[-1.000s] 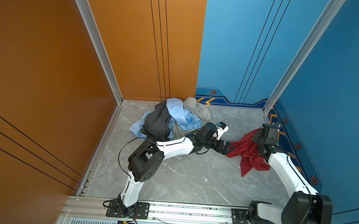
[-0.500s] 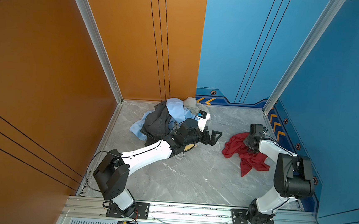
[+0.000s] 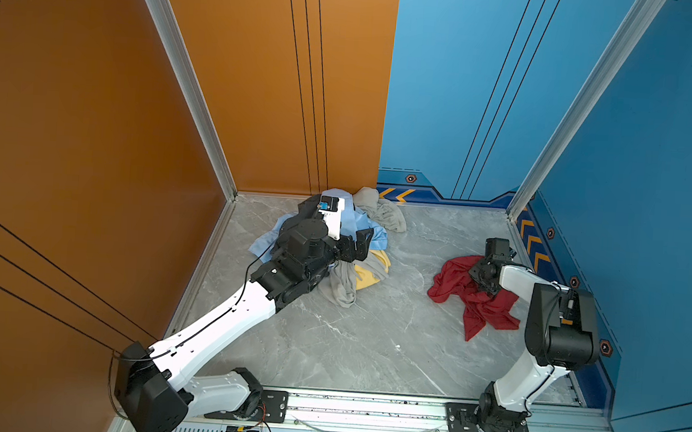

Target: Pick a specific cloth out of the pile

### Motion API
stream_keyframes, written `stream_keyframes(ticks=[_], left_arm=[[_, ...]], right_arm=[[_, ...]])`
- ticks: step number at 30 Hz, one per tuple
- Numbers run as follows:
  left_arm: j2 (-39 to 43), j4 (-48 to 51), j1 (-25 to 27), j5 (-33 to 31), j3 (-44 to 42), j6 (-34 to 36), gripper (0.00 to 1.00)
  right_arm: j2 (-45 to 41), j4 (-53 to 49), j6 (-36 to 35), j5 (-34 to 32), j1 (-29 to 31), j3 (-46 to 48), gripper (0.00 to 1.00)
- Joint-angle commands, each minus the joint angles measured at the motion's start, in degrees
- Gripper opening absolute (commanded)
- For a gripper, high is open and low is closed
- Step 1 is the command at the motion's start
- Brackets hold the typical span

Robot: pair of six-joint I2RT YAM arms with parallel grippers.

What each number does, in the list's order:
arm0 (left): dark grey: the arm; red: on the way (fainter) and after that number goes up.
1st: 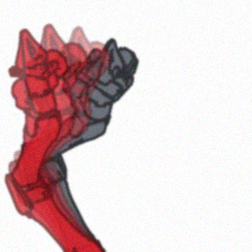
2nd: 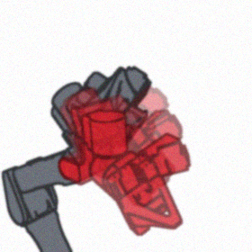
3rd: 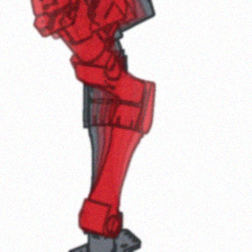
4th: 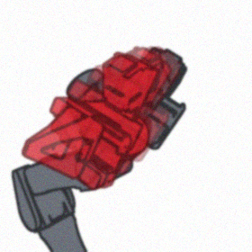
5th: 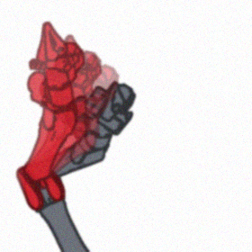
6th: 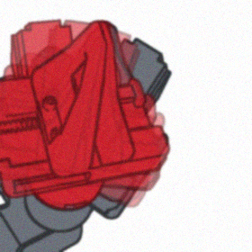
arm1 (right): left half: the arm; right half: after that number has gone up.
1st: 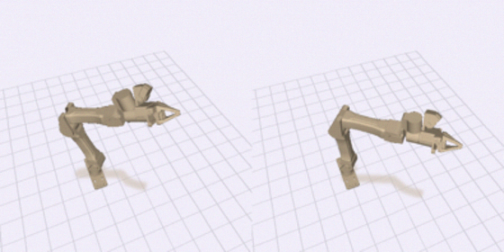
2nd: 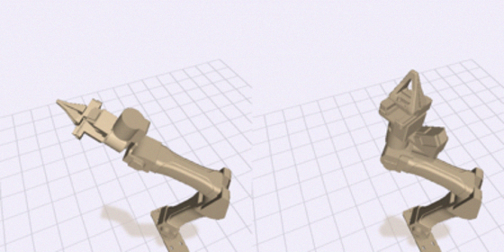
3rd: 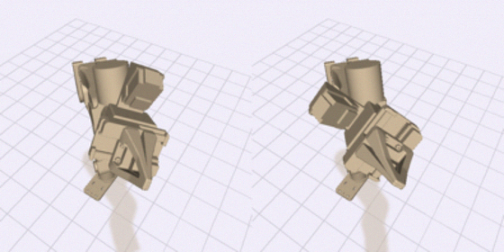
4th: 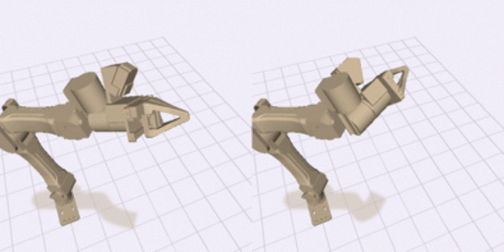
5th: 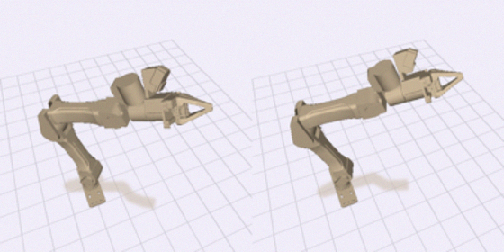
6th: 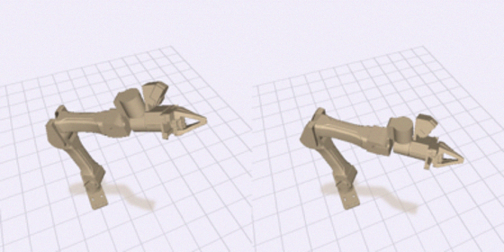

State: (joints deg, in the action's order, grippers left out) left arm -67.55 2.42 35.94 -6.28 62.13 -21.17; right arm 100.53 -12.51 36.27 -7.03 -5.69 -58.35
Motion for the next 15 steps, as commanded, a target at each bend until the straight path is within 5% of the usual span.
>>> stream_keyframes(ticks=[1, 8, 15], left_arm=[[4.2, 5.4, -2.8, -3.6, -1.5, 3.6, 0.98], [12.6, 7.9, -11.4, -5.1, -6.0, 8.4, 0.98], [14.7, 5.0, -25.8, -5.8, -13.4, 9.9, 0.98]], right_arm=[[-6.0, -2.7, -0.3, -0.5, -0.2, -0.9, 0.49], [-18.6, -3.6, -2.2, -3.1, 0.3, 0.4, 0.87], [-28.1, 0.1, -10.3, -2.5, 1.6, 3.1, 0.99]])
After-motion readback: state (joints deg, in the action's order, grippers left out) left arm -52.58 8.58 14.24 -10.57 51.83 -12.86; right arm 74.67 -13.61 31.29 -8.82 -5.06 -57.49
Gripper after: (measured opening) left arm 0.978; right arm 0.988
